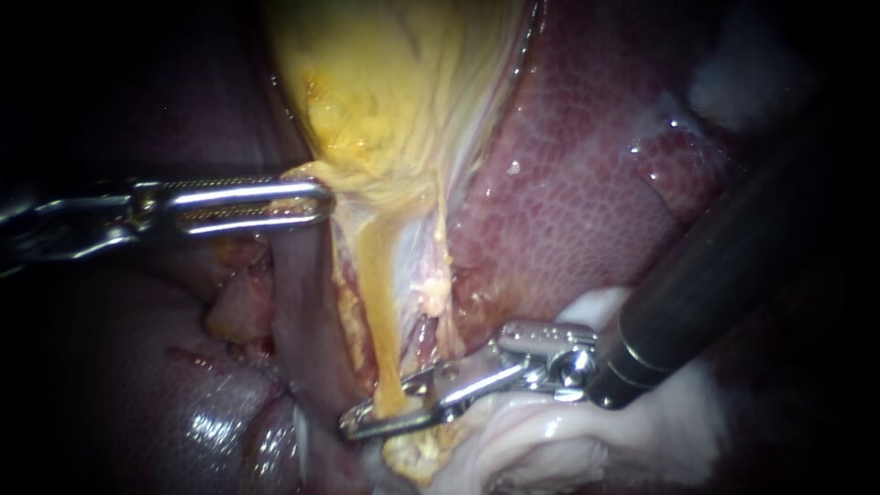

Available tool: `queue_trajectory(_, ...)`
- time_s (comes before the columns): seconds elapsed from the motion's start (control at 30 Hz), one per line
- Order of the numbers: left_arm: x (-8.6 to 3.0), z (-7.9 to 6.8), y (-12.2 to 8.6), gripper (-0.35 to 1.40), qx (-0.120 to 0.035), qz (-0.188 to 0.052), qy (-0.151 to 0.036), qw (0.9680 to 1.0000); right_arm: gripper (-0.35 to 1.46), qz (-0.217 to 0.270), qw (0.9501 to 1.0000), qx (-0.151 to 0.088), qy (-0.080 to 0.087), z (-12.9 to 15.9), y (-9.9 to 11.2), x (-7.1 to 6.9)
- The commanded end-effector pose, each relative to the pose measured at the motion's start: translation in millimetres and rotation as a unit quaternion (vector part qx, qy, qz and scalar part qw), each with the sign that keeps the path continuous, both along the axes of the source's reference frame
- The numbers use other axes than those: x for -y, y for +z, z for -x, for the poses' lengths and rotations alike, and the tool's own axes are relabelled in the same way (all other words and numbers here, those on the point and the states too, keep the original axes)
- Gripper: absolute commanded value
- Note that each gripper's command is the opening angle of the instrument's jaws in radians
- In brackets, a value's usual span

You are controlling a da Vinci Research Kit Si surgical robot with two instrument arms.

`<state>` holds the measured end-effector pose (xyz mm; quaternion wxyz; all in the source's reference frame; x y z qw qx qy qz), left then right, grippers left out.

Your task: Clipping first clip left tube

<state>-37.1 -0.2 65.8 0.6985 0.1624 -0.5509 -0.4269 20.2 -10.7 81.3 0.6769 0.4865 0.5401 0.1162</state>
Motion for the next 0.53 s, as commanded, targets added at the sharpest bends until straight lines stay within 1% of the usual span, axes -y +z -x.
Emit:
queue_trajectory(0.03,0.0,-0.1,0.0,-0.35,0.0,0.0,0.0,1.0,-0.35,0.0,1.0,0.0,0.001,0.0,-0.1,-0.1)
queue_trajectory(0.53,0.1,-0.1,-0.2,-0.35,0.0,0.0,0.0,1.0,-0.35,-0.001,1.0,-0.002,-0.002,0.4,0.2,-0.4)
